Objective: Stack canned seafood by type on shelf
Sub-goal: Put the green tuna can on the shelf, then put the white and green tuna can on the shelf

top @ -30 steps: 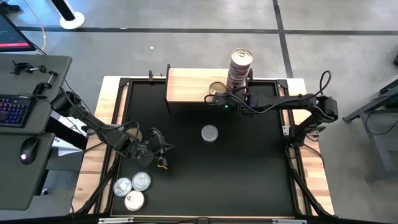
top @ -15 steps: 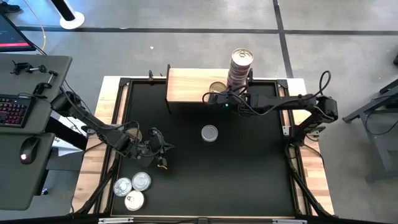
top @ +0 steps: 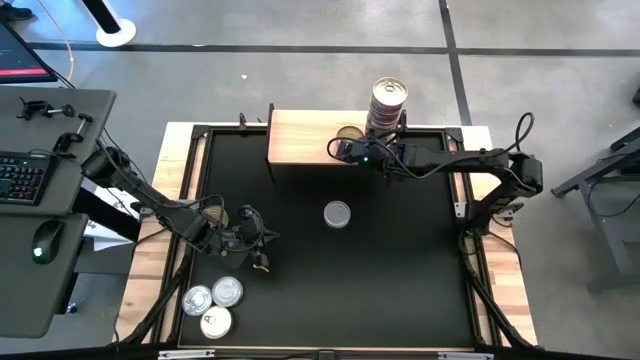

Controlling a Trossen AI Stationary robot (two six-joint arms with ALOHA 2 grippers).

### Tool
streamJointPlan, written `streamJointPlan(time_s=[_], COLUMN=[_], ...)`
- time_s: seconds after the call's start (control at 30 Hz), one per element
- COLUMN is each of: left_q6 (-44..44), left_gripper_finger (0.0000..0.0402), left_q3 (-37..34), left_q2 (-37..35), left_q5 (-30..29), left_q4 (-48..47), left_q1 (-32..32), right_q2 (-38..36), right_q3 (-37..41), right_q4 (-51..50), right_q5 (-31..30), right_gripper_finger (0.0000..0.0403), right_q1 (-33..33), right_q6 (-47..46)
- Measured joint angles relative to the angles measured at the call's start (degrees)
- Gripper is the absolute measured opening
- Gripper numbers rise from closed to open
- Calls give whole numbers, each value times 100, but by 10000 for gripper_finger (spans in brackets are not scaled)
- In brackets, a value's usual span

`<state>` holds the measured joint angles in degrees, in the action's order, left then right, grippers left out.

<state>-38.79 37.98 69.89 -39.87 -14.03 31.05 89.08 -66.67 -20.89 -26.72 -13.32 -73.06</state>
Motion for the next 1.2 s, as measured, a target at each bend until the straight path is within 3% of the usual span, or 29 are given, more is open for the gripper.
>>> streamJointPlan(time_s=[0.17,0.3,0.5,0.67,0.77,0.9,1.2], left_q6=[-5,-53,-167,-162,-160,-136,42], left_gripper_finger=[0,0,0,0,0,0,0], left_q3=[2,2,2,4,7,6,5], left_q2=[0,0,0,0,0,0,0], left_q5=[-23,-49,-131,-142,-152,-156,-154], left_q4=[-22,-30,-15,102,178,424,800], left_q1=[1,0,-2,-100,-236,-353,-248], right_q2=[-44,-136,-119,12,246,798,1604], right_q3=[0,0,0,0,0,0,-2], right_q4=[13,15,-388,-1006,-1015,-953,-411], right_q5=[490,999,1323,1350,1492,1476,584], right_gripper_finger=[192,192,192,190,151,27,2], right_q1=[139,653,1504,1692,1579,1455,1651], right_q6=[623,1388,1785,1870,2025,2212,1904])
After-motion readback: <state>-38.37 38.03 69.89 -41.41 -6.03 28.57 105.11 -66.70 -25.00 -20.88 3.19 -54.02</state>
